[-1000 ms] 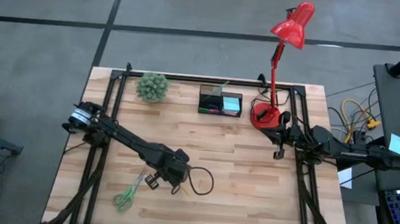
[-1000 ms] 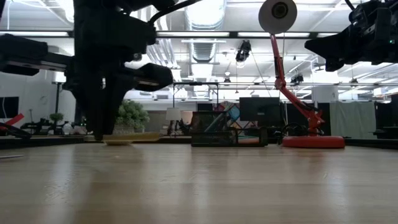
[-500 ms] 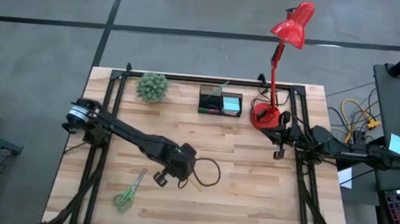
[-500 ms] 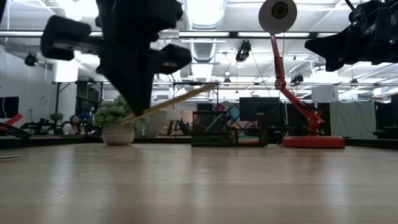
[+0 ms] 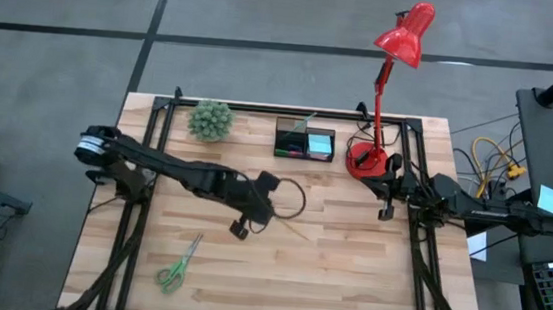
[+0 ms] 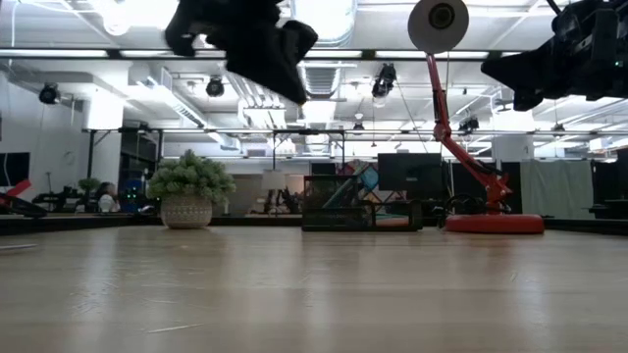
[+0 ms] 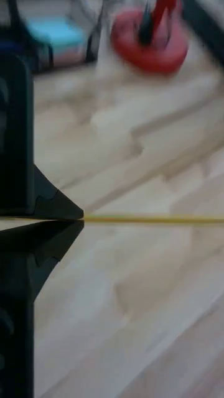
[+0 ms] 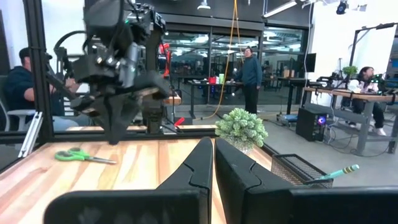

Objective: Pick and place office supplies into organizer
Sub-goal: Put the yellow pencil into the desk organizer

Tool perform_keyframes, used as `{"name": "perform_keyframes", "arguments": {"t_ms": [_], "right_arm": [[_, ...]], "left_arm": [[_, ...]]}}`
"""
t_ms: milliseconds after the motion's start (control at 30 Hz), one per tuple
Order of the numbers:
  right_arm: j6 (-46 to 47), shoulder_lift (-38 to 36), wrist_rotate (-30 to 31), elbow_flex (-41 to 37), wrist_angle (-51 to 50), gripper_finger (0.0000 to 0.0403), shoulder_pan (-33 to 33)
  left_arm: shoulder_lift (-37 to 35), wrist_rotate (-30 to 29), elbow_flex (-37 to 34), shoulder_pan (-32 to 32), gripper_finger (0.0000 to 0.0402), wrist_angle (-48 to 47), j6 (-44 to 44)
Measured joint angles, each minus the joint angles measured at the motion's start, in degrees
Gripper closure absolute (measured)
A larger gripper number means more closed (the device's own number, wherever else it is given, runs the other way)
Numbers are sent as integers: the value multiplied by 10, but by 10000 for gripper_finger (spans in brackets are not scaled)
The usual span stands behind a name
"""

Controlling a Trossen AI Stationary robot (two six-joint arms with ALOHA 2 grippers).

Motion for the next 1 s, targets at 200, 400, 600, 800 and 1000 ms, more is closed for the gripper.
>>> {"name": "perform_keyframes", "arguments": {"t_ms": [200,400,600,800,1000], "right_arm": [[0,0,0,0,2,394,0],[0,0,0,0,2,394,0],[0,1,0,0,2,394,0],[0,1,0,0,2,394,0],[0,1,0,0,2,394,0]], "left_arm": [[-13,-22,-8,29,400,61,18],[-12,-21,-19,38,401,71,29],[-12,-20,-41,39,401,89,26],[-6,-20,-57,39,401,138,25],[-3,-19,-89,38,401,194,22]]}}
